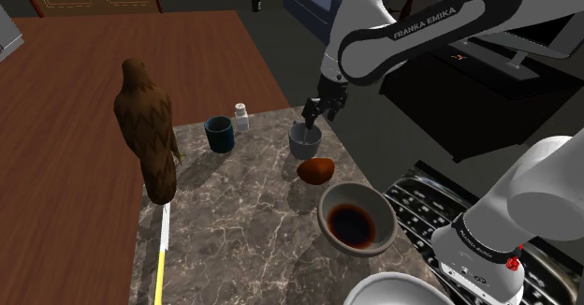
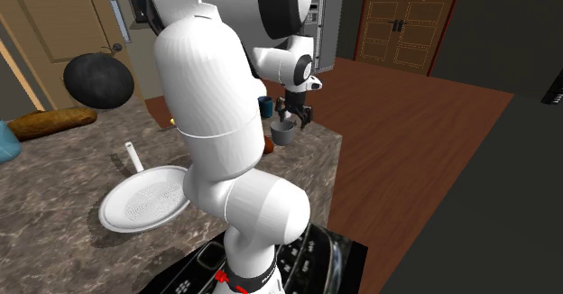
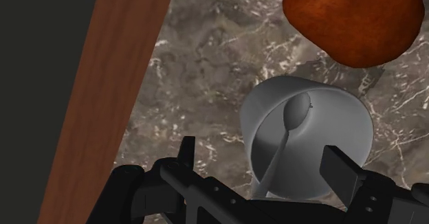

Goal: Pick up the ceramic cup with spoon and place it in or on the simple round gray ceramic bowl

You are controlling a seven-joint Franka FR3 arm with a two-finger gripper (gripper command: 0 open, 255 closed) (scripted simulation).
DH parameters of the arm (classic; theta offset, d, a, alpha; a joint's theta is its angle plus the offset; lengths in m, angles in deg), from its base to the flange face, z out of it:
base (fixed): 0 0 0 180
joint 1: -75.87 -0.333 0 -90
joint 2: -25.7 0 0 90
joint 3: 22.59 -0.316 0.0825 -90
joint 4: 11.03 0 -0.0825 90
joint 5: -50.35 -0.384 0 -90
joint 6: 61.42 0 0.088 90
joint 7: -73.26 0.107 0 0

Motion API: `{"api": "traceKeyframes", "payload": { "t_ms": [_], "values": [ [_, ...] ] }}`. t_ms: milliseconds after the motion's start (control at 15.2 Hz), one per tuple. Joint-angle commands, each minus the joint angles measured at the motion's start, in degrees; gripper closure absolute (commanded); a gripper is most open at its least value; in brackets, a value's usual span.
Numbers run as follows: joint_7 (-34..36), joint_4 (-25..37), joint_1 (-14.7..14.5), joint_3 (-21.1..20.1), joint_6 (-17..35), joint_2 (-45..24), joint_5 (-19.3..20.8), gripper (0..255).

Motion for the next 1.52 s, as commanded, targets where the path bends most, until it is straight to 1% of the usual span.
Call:
{"api": "traceKeyframes", "payload": {
  "t_ms": [0,330,792,858,1452],
  "values": [
    [0.01,-0.23,0.01,-0.08,1.71,-1.49,0.04,0],
    [0.19,-1.18,-0.12,-0.39,5.46,-4.29,0.20,0],
    [0.19,-1.18,-0.12,-0.39,5.45,-4.28,0.20,0],
    [0.19,-1.18,-0.12,-0.39,5.45,-4.28,0.20,255],
    [0.19,-1.18,-0.12,-0.39,5.46,-4.29,0.20,255]
  ]
}}
